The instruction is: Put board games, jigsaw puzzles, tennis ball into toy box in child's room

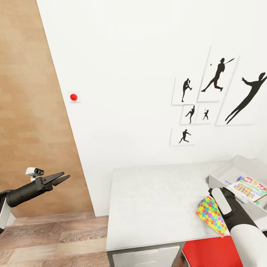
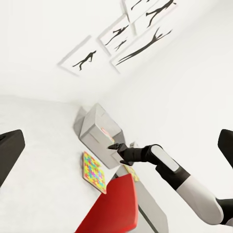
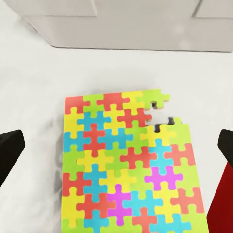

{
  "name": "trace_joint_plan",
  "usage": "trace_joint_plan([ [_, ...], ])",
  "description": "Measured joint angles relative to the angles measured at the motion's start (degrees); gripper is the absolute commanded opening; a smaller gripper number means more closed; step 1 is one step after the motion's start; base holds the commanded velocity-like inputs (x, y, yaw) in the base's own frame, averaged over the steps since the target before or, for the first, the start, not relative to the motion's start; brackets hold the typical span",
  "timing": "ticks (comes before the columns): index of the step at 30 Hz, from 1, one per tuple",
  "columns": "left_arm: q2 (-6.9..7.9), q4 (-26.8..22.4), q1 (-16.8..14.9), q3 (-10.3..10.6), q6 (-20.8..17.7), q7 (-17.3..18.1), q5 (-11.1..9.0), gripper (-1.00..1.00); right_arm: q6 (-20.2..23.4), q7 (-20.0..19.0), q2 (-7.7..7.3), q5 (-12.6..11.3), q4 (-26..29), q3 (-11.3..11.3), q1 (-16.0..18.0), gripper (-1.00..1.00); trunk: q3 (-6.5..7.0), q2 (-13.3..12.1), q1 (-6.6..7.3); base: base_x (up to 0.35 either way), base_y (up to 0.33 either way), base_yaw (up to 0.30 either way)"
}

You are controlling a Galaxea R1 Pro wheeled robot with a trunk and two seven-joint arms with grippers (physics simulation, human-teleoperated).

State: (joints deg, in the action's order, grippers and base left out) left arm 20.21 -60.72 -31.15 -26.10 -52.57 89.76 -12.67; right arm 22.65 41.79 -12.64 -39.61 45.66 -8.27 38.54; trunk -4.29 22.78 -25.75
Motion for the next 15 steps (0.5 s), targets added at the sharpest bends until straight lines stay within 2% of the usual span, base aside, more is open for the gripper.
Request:
trace_joint_plan([
  [5,0.00,0.0,0.0,0.0,0.0,0.0,0.0,1.00,0.0,0.0,0.00,0.0,0.0,0.0,0.0,1.00,-0.47,0.0,0.01,0.093,0.000,0.000],
  [11,0.00,0.0,0.0,0.0,0.0,0.0,0.0,1.00,0.0,0.0,-0.04,0.0,0.0,0.0,0.0,1.00,-1.03,0.0,0.02,0.183,0.000,0.000],
  [15,0.00,0.0,0.0,0.0,0.0,0.0,0.0,1.00,0.0,0.0,-0.08,0.0,0.0,0.0,0.0,1.00,-1.41,0.0,0.00,0.060,0.000,0.000],
])
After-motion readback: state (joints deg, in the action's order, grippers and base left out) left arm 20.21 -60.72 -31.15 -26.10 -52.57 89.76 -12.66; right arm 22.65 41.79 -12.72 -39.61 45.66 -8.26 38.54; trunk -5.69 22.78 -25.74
